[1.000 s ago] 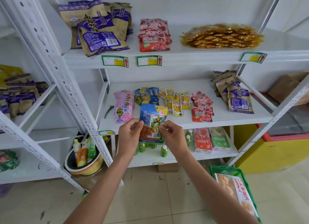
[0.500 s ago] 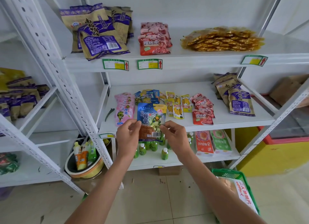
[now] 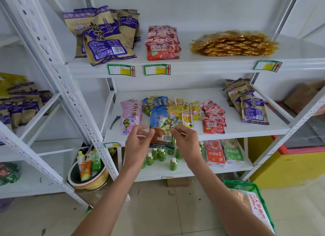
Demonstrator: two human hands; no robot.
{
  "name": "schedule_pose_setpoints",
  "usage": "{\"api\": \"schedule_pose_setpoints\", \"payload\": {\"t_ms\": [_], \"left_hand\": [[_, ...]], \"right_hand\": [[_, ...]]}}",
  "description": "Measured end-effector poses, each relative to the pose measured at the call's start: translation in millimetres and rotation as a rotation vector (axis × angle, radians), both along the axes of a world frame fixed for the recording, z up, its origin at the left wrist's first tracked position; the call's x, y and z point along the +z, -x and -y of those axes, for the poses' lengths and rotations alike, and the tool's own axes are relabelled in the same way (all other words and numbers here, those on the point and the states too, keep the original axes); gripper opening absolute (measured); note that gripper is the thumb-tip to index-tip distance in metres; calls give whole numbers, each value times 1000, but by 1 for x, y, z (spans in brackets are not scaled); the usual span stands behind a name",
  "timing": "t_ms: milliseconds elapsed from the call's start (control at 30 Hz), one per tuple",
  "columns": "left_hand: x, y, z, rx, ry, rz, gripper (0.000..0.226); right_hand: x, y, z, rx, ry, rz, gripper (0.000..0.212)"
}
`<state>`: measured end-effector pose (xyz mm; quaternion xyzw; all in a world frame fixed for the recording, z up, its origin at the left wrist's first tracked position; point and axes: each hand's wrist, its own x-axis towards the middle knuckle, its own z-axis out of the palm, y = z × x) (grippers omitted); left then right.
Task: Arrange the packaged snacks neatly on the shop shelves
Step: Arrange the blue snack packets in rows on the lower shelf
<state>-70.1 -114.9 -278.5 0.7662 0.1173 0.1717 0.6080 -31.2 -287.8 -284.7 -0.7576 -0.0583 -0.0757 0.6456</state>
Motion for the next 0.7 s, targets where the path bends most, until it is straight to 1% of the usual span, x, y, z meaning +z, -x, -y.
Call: {"api": "schedule_pose_setpoints", "payload": {"t_ms": [67, 100, 133, 167, 233, 267, 300, 333, 400, 467, 533, 600, 700], "left_hand": [[6, 2, 12, -201, 124, -56, 37], [8, 2, 16, -256, 151, -84, 36], [8, 1, 19, -262, 166, -94, 33], [7, -1, 19, -230, 173, -93, 31], [4, -5, 12, -157, 219, -106, 27], [2, -8, 7, -149, 244, -127, 25], [-1, -10, 1, -157, 242, -160, 23], [-3, -13, -3, -182, 228, -190, 25], [-5, -19, -8, -231, 180, -230, 32], [-4, -22, -9, -258, 115, -218, 38], [-6, -25, -9, -266, 55, -162, 41], [-11, -27, -10, -271, 13, -131, 39], [-27, -28, -7, -265, -25, -184, 20]], "right_hand": [[7, 3, -5, 88, 73, 82, 14], [9, 6, -8, 158, 107, 118, 18], [10, 9, -11, 210, 122, 136, 21], [9, 10, -12, 225, 109, 126, 19], [5, 11, -6, 141, 63, 55, 8], [2, 9, -1, 70, 78, 17, 16], [0, 8, 4, 39, 118, -9, 23], [-2, 6, 7, 41, 154, -26, 22], [-3, 2, 11, 100, 168, -29, 7], [-8, -1, 15, 124, 165, -56, 25], [-15, -3, 20, 123, 170, -85, 33], [-23, -5, 25, 123, 158, -117, 33], [-43, -9, 29, 121, 191, -185, 33]]}}
